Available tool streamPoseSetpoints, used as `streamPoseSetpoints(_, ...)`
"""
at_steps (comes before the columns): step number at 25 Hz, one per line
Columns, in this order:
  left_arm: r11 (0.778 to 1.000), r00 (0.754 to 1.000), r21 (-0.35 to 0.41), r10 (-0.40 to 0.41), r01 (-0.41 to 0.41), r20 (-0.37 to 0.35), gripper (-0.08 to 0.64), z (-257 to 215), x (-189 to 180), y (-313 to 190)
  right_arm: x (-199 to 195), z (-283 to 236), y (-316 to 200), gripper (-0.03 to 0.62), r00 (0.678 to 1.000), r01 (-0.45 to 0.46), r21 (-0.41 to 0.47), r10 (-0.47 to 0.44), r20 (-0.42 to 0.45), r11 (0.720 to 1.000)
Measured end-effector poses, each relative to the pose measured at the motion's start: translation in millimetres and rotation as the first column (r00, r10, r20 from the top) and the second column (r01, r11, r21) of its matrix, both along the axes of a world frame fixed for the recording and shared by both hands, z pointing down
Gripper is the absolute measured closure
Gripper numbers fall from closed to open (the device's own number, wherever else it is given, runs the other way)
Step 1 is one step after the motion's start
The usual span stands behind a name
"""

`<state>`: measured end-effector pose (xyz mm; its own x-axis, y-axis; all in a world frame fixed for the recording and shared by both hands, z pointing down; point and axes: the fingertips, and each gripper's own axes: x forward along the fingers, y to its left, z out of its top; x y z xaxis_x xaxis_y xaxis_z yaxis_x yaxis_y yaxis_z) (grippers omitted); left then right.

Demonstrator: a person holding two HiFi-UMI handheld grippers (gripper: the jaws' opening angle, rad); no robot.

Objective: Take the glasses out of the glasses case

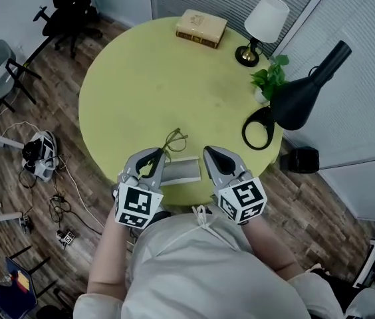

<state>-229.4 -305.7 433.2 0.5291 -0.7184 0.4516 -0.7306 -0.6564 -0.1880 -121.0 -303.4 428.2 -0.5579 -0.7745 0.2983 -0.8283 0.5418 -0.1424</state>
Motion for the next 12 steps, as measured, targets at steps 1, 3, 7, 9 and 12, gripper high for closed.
streamPoseSetpoints(1,0.999,0.998,0.015,-0.043,0.044,-0.042,0.546,-9.1,-5.3,-2.8,-2.8,-4.6,-1.1,0.593,1.000,0.003,0.010,-0.003,0.004,1.000)
streamPoseSetpoints(3,0.988,0.981,0.039,-0.140,0.146,-0.135,0.546,-26.4,-19.1,-6.2,-8.2,-13.0,-1.5,0.593,1.000,0.005,0.028,-0.005,0.010,1.000)
streamPoseSetpoints(7,0.928,0.907,0.115,-0.309,0.353,-0.286,0.545,-63.7,-50.2,-1.2,-6.9,-39.2,0.3,0.592,0.998,-0.058,0.103,0.055,0.029,0.993)
streamPoseSetpoints(9,0.899,0.877,0.149,-0.348,0.413,-0.332,0.546,-79.6,-58.9,3.4,-3.5,-52.5,-0.6,0.594,0.995,-0.095,0.132,0.089,0.049,0.987)
streamPoseSetpoints(12,0.868,0.846,0.171,-0.380,0.466,-0.375,0.545,-91.9,-68.8,7.5,-2.5,-63.3,-1.7,0.593,0.991,-0.123,0.148,0.115,0.065,0.981)
